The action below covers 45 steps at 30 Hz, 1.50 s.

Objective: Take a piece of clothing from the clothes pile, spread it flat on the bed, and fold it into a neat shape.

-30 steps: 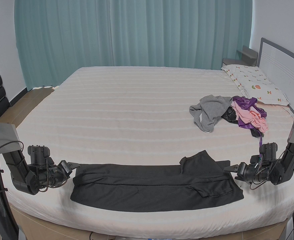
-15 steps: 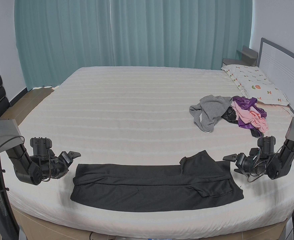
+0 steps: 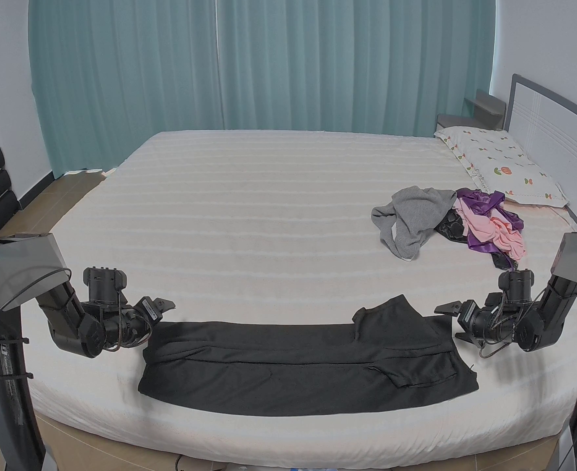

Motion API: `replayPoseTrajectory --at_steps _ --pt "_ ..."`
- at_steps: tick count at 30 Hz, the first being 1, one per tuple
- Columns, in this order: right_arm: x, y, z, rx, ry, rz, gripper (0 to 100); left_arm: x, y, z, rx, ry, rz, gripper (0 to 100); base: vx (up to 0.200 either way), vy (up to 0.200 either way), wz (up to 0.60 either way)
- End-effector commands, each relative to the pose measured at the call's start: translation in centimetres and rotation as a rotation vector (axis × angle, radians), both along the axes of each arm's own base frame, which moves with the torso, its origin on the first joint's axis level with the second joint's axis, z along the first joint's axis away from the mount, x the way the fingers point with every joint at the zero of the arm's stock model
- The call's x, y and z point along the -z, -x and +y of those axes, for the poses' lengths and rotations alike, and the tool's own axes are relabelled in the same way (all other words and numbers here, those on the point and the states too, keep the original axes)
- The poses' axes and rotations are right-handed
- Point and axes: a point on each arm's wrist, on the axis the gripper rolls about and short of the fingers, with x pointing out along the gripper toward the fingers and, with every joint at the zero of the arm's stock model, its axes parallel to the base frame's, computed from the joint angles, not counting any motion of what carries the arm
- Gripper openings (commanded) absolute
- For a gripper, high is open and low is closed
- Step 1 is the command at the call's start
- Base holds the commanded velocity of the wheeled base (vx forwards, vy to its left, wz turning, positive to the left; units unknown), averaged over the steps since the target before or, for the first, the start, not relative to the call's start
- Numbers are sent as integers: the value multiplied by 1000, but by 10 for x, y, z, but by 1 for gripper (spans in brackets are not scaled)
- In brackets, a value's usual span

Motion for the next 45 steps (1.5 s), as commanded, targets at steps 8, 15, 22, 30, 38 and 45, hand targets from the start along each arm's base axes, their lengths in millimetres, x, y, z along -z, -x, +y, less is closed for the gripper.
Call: replayPoseTrajectory --at_steps 8,15,22,30,38,45 --pt "8 -4 4 -2 6 -32 100 0 -3 3 -59 -61 -8 0 0 0 0" --pt "12 -7 5 1 13 -63 100 -6 -6 8 -102 -72 -32 0 0 0 0" --pt "16 -12 5 0 15 -74 0 -16 -12 8 -154 0 -64 0 0 0 0" --pt "23 -25 5 35 41 -124 0 -8 -10 9 -159 9 -38 0 0 0 0" --pt "18 -30 5 110 -41 -163 0 -8 -13 11 -186 40 -44 0 0 0 0" --pt "18 -29 4 113 -45 -160 0 -12 -18 14 -193 44 -65 0 0 0 0"
